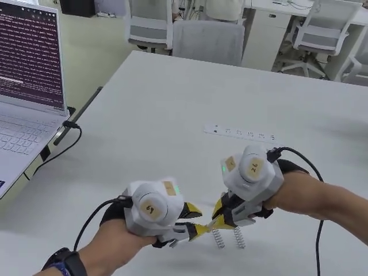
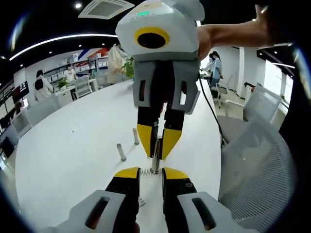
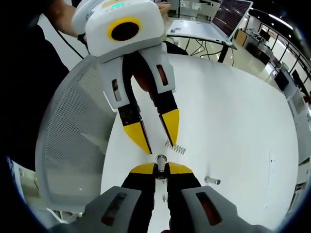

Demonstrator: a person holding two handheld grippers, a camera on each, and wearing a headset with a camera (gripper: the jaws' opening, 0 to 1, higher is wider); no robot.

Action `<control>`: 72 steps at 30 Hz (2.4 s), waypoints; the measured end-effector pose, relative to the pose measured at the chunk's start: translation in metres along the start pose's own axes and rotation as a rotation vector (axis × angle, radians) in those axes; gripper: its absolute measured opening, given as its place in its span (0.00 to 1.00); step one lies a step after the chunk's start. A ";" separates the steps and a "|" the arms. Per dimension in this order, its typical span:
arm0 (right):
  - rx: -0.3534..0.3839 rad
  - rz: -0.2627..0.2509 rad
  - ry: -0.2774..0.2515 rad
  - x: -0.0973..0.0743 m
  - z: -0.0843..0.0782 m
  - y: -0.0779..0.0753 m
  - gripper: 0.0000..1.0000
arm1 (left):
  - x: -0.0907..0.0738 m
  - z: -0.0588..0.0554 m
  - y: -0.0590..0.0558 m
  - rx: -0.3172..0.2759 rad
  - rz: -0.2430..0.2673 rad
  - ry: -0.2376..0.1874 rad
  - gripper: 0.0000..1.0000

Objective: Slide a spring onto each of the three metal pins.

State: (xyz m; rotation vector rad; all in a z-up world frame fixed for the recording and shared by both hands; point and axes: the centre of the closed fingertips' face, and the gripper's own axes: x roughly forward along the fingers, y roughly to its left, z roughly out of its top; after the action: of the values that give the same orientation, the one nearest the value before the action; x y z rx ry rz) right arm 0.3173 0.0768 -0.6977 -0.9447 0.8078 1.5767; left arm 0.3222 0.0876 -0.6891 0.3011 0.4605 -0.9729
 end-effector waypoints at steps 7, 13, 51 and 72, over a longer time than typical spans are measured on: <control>0.024 -0.001 0.005 0.001 -0.003 -0.003 0.05 | -0.010 -0.008 0.003 -0.042 0.009 0.004 0.15; 0.032 0.002 0.008 0.003 -0.004 -0.003 0.05 | -0.022 -0.019 0.007 -0.066 0.030 0.012 0.18; 0.049 0.006 0.036 0.025 -0.005 -0.017 0.05 | -0.101 -0.069 0.045 -0.244 0.240 0.016 0.31; 0.060 -0.007 0.081 0.055 0.007 -0.050 0.05 | -0.118 -0.079 0.049 -0.290 0.282 0.004 0.31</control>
State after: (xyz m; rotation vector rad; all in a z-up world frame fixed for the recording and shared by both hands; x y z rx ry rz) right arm 0.3591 0.1172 -0.7442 -0.9720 0.9032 1.5073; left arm 0.2881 0.2338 -0.6957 0.1016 0.5395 -0.6204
